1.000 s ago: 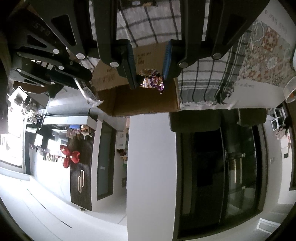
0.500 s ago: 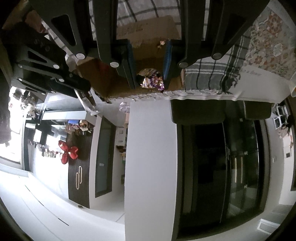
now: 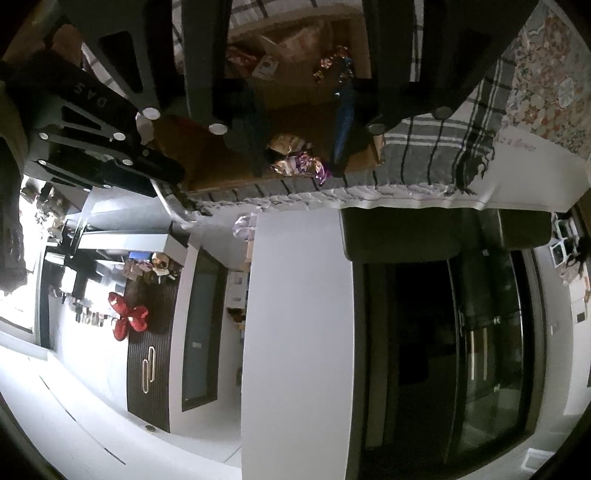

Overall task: Organize snacks
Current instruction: 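Open both grippers to drop the candy and bar into the box, then move both tools back away from the box toward the table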

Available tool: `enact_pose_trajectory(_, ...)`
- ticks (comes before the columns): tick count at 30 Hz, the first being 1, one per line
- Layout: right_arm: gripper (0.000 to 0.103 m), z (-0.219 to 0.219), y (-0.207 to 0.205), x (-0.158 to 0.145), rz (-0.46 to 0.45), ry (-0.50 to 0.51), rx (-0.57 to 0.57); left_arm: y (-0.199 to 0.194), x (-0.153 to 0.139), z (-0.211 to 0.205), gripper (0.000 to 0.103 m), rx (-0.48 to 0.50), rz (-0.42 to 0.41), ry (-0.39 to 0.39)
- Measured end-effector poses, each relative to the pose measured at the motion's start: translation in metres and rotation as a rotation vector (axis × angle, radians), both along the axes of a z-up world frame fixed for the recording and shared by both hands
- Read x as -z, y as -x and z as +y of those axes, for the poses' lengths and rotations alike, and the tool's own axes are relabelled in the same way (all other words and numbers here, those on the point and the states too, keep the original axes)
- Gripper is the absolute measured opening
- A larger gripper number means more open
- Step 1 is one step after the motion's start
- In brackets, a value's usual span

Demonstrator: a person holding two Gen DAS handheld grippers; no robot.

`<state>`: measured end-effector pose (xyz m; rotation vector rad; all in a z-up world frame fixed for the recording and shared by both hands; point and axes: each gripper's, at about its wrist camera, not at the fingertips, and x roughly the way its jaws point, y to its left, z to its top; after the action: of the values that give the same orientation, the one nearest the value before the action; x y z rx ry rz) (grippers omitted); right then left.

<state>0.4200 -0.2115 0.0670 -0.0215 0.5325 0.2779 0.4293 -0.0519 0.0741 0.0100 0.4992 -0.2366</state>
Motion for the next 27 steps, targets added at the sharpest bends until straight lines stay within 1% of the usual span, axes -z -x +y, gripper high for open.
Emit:
enact_pose_trajectory(3, 0.031, 0.000, -0.002, 0.005, 0.002, 0.020, 0.010, 0.001, 0.003, -0.002, 0.051, -0.015, 0.000, -0.013)
enact_pose_trajectory(4, 0.039, 0.000, -0.002, 0.005, 0.000, 0.027, 0.013, 0.003, 0.004, -0.002, 0.053, -0.015, -0.004, -0.012)
enact_pose_trajectory(5, 0.048, 0.000, 0.001, 0.006, -0.004, 0.032, 0.018, 0.005, 0.005, -0.002, 0.053, -0.014, -0.004, -0.016)
enact_pose_trajectory(6, 0.051, 0.000, 0.002, 0.006, -0.008, 0.032, 0.021, 0.007, 0.005, -0.003, 0.053, -0.017, -0.003, -0.022)
enact_pose_trajectory(9, 0.051, -0.002, 0.009, 0.005, -0.015, 0.023, 0.027, 0.016, 0.003, -0.003, 0.054, -0.018, -0.010, -0.030)
enact_pose_trajectory(14, 0.051, -0.006, 0.028, -0.001, -0.035, 0.003, 0.041, 0.038, -0.003, -0.001, 0.055, -0.016, -0.053, -0.054)
enact_pose_trajectory(20, 0.051, -0.006, 0.060, -0.006, -0.061, -0.005, 0.045, 0.074, -0.014, 0.001, 0.055, 0.002, -0.101, -0.076)
enact_pose_trajectory(24, 0.051, -0.008, 0.084, -0.009, -0.090, 0.000, 0.068, 0.097, -0.017, 0.001, 0.055, 0.010, -0.129, -0.089)
enact_pose_trajectory(27, 0.051, -0.012, 0.096, -0.010, -0.099, -0.013, 0.086, 0.109, -0.017, 0.003, 0.055, 0.007, -0.134, -0.087)
